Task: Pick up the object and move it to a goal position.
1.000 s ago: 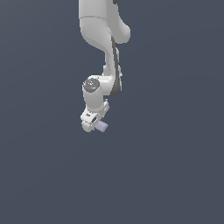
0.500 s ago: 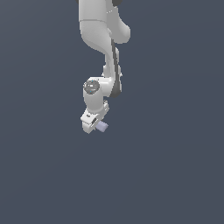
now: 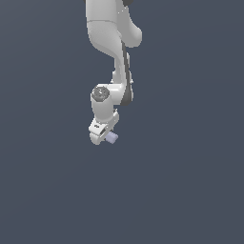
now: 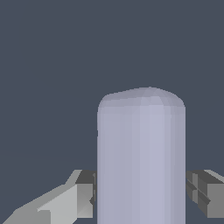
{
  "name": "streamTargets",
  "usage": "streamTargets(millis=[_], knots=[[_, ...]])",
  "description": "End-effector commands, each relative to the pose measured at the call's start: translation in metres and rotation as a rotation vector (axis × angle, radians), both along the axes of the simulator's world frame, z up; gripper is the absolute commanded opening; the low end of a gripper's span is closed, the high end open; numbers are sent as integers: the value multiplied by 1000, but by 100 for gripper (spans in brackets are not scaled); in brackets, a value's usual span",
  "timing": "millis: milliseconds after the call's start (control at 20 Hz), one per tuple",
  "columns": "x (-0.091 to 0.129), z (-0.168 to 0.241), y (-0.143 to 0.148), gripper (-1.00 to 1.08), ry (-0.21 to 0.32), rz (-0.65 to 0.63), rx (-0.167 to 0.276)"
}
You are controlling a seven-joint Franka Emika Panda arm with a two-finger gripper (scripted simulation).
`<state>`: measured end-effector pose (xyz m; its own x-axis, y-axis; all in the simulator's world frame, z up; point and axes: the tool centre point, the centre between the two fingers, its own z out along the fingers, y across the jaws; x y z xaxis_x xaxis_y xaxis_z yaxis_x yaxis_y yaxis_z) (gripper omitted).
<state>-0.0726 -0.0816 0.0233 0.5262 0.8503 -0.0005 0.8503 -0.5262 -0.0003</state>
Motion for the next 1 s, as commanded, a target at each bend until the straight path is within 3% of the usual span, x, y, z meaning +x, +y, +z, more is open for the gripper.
streamTargets(millis=[0,400,950], knots=[[2,6,5,-100,-1,1,0],[15,51,39,-100,-1,1,0],[44,151,114,-100,-1,2,0]])
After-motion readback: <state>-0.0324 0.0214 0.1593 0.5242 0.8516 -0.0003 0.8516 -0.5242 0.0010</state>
